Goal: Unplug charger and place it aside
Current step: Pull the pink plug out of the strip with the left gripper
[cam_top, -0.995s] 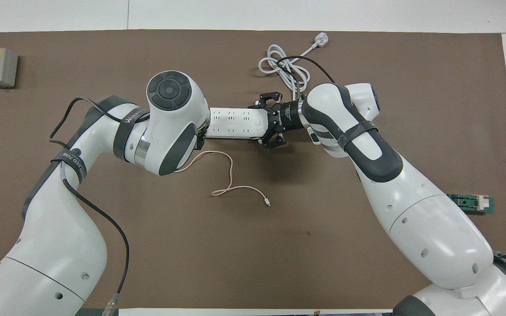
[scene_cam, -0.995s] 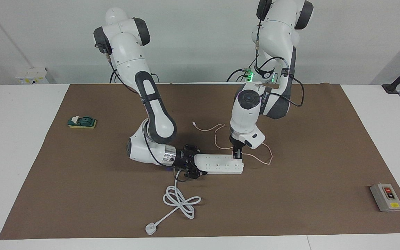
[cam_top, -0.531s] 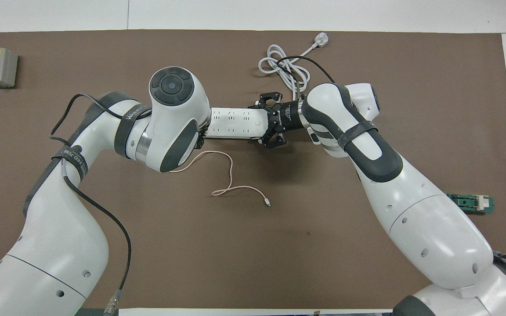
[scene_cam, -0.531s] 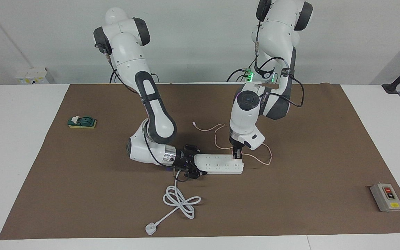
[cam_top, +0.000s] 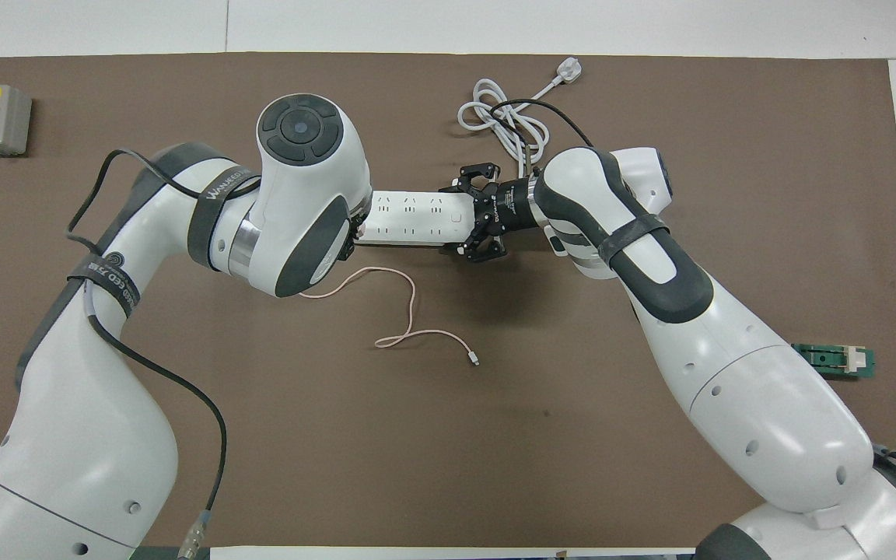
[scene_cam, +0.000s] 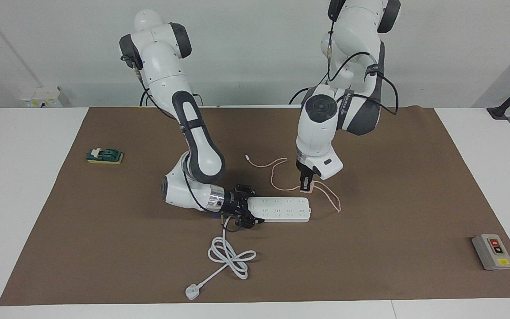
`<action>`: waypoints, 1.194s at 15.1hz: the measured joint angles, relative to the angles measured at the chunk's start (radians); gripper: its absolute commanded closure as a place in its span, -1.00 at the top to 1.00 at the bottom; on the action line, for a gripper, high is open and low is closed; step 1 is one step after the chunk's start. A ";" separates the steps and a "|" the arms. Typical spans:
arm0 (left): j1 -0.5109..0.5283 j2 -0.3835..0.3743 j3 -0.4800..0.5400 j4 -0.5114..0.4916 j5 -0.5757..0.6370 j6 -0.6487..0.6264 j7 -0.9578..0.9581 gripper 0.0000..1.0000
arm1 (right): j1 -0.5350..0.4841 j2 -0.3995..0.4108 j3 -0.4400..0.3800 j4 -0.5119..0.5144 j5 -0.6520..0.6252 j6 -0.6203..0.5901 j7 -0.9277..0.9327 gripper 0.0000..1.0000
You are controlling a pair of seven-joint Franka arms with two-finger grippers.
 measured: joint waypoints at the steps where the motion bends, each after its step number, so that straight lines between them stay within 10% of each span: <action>1: 0.005 -0.016 0.002 0.000 0.000 -0.021 0.044 -1.00 | 0.000 0.000 0.000 0.000 0.000 0.000 0.000 -0.51; 3: 0.018 -0.041 0.007 0.000 0.000 -0.048 0.156 -1.00 | 0.000 0.000 0.000 0.000 0.000 0.001 0.000 0.89; 4: 0.027 -0.050 0.008 0.000 0.000 -0.055 0.219 -1.00 | 0.001 0.000 0.000 0.000 -0.001 0.002 0.000 1.00; 18: 0.360 -0.183 0.014 -0.190 -0.034 -0.056 1.531 -1.00 | 0.007 -0.159 -0.010 -0.010 -0.118 0.004 0.218 1.00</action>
